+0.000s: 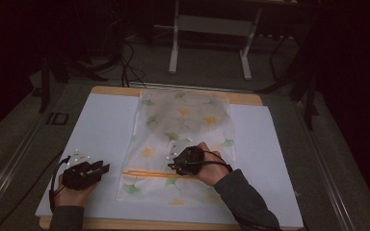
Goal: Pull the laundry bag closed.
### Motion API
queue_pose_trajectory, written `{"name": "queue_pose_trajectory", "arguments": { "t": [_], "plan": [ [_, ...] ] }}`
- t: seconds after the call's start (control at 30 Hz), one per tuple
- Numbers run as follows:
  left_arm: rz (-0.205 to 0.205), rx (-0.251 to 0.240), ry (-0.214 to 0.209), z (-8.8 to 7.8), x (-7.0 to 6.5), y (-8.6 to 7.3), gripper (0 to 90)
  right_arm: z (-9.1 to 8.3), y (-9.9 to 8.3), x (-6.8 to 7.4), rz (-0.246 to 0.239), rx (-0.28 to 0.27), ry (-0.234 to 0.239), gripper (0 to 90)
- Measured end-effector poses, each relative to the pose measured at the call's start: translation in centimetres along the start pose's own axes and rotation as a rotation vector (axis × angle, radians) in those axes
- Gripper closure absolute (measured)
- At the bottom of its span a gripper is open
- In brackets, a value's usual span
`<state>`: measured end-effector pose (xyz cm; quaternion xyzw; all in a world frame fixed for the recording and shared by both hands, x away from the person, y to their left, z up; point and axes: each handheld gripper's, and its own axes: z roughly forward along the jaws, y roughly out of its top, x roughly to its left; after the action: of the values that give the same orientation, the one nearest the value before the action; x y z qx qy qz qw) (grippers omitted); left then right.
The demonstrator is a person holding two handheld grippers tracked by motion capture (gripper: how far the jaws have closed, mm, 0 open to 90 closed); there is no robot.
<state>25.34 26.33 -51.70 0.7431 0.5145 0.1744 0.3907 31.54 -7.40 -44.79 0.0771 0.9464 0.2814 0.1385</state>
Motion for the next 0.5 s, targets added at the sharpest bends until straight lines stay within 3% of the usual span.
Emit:
{"name": "queue_pose_trajectory", "arguments": {
  "t": [0.5],
  "plan": [
    [0.010,0.000,0.004,0.0,-0.1,0.0,65.2,1.5,1.3,0.8,-0.024,-0.009,0.035,69.1]
  ]
}}
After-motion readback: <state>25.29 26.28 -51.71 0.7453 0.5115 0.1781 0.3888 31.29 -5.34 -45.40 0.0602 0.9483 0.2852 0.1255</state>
